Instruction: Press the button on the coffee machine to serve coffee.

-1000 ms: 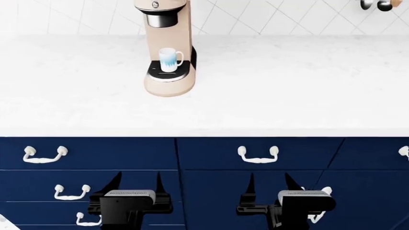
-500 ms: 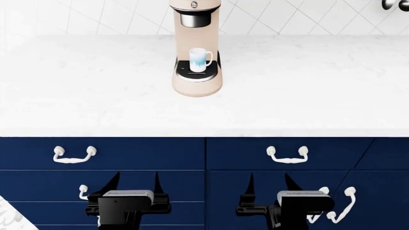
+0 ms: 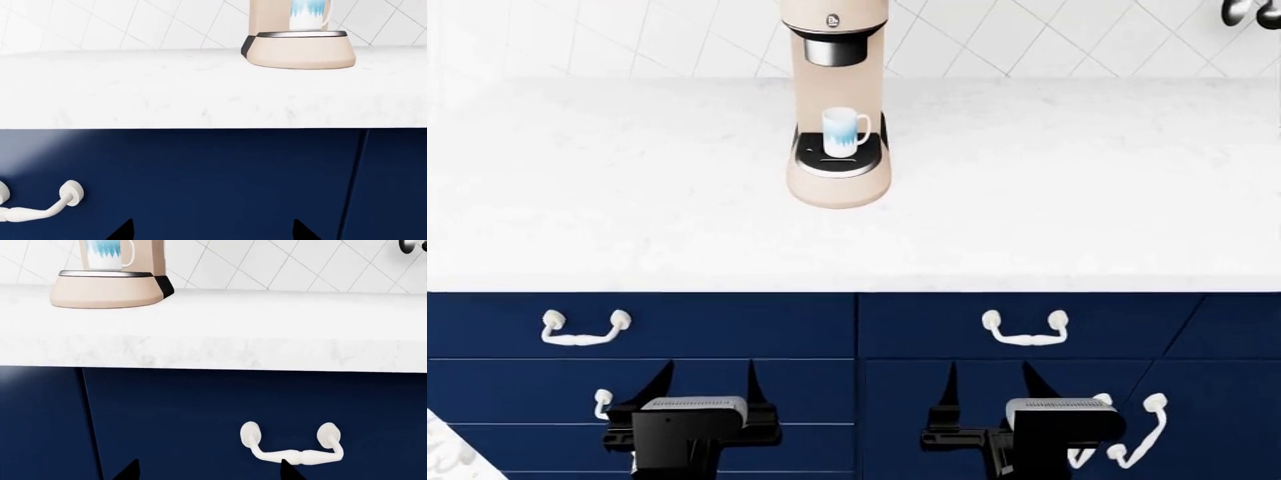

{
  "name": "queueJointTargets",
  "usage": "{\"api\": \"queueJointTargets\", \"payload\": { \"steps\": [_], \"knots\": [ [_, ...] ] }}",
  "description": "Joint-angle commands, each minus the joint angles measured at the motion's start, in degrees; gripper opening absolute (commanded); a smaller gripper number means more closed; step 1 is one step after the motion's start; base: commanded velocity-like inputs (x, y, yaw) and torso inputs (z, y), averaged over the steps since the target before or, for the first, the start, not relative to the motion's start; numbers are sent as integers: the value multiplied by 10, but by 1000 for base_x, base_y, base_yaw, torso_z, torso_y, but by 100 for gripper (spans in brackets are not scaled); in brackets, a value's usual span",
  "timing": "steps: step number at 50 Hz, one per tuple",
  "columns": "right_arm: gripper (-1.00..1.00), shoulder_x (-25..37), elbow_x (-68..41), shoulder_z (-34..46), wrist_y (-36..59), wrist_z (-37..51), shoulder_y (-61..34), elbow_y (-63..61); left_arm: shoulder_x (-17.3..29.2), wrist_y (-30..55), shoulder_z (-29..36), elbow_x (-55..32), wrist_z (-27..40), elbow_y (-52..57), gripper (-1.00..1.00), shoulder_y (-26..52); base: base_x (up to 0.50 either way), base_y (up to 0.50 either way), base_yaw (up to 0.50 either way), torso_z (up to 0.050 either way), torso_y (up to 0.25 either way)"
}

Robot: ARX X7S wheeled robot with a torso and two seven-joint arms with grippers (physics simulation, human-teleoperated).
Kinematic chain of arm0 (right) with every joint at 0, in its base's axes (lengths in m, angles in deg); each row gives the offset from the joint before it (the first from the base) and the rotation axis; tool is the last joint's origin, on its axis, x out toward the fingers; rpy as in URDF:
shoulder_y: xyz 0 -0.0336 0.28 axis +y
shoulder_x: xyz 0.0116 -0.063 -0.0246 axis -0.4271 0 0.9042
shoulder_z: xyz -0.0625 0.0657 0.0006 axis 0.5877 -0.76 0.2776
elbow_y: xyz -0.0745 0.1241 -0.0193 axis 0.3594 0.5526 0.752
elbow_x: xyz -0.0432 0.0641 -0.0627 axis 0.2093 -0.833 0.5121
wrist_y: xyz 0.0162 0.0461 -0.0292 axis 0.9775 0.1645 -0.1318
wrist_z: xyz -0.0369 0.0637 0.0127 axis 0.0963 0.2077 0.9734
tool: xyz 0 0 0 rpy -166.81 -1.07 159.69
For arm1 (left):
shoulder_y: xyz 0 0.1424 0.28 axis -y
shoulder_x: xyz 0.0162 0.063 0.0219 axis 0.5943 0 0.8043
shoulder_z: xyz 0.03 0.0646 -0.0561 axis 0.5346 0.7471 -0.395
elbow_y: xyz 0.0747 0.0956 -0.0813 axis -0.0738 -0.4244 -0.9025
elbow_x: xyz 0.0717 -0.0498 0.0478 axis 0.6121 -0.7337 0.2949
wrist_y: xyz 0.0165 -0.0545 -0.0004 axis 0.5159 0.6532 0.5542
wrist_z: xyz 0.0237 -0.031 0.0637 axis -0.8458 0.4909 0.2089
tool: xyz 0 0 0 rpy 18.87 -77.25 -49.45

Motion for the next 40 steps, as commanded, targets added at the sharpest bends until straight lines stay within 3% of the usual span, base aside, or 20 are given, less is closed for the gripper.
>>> {"api": "queueJointTargets", "payload": {
  "steps": [1,32,40],
  "knots": [
    [100,5,-6,6,1,6,-1,0,2,-2,5,-4,11,-3,100,4,0,0,0,50,0],
    [100,16,-16,21,7,20,-5,1,19,-22,11,-24,17,-4,100,0,0,0,0,50,0],
    [100,18,-20,24,3,21,-7,3,19,-6,24,-16,24,4,100,3,0,0,0,1,0]
  ]
}}
